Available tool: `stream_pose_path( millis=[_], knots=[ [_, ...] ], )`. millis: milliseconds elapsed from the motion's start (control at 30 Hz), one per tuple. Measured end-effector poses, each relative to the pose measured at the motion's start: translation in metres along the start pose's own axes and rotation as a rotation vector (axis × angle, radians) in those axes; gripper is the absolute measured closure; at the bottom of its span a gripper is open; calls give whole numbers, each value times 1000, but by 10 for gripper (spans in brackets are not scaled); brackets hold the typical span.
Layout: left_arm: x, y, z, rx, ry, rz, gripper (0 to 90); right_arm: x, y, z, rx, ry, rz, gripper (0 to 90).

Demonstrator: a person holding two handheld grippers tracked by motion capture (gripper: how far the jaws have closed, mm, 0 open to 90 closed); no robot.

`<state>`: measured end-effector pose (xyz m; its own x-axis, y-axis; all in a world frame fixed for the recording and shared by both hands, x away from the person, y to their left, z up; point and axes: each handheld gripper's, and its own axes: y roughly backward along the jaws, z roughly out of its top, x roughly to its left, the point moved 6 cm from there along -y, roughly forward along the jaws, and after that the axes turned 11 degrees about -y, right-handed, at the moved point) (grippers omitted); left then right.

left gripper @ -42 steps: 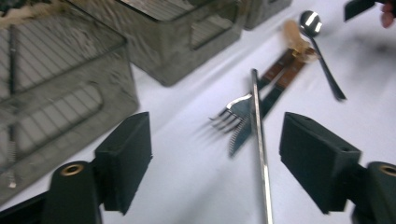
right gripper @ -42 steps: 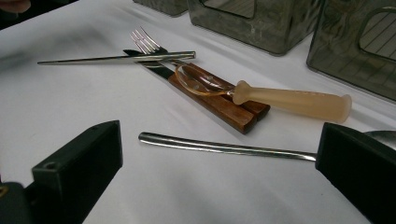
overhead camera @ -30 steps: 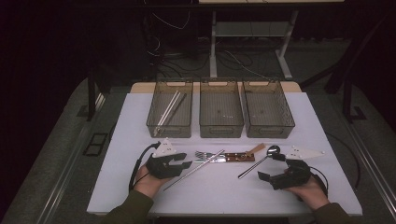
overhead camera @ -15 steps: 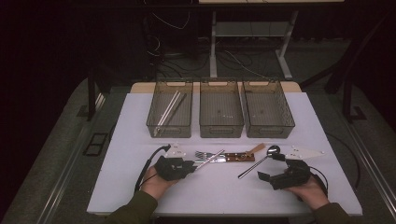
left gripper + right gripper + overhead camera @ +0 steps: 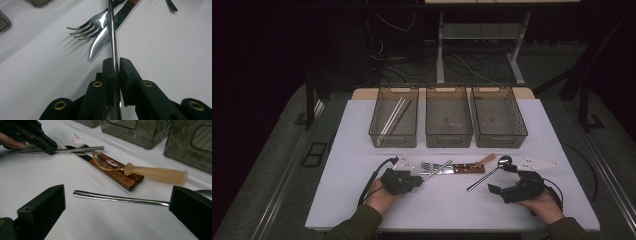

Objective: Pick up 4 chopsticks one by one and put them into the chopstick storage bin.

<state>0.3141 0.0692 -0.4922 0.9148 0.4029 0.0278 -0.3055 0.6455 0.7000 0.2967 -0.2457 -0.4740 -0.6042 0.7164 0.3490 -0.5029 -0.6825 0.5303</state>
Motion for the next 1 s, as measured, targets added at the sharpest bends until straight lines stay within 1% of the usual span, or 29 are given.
stream_pose_path(
  millis=[33,67,100,233,267,333,367,433,467,533,567,667,733,800,867,933,967,1000],
  knots=[
    [-1,0,0,2,11,-1,834,0,0,0,0,2,0,10],
    [0,0,0,-1,11,-1,835,0,0,0,-1,4,1,10],
    [0,0,0,-2,2,-3,837,0,0,0,0,2,1,10],
    [0,0,0,-2,-10,-4,848,0,0,0,1,2,-1,10],
    [0,0,0,-2,-6,-6,849,0,0,0,1,2,0,10],
    [1,0,-1,-4,17,-17,851,0,0,0,0,2,1,10],
    [1,1,-1,-1,17,-21,851,0,0,0,0,1,1,10],
    [1,1,-1,2,6,-15,852,0,0,0,0,-1,1,10],
    [1,1,0,2,7,-13,852,0,0,0,-1,-1,1,10],
    [1,1,0,0,12,-15,852,1,0,0,-1,-1,2,10],
    [2,1,0,4,-3,-18,852,1,0,0,-1,-2,2,10],
    [2,2,0,3,6,-27,852,1,1,0,-1,-1,2,10],
    [2,3,1,3,-2,-29,852,1,1,0,-3,-2,3,10],
    [0,4,2,-9,18,-35,853,1,0,0,-2,1,3,10],
    [1,6,4,-13,11,-39,853,1,0,0,-4,1,3,10],
    [0,9,4,-19,26,-41,852,1,1,0,-5,2,3,10],
    [1,10,5,-22,22,-43,852,1,1,0,-5,1,3,10],
    [0,12,5,-18,31,-45,852,1,1,0,-5,1,3,10]
  ],
)
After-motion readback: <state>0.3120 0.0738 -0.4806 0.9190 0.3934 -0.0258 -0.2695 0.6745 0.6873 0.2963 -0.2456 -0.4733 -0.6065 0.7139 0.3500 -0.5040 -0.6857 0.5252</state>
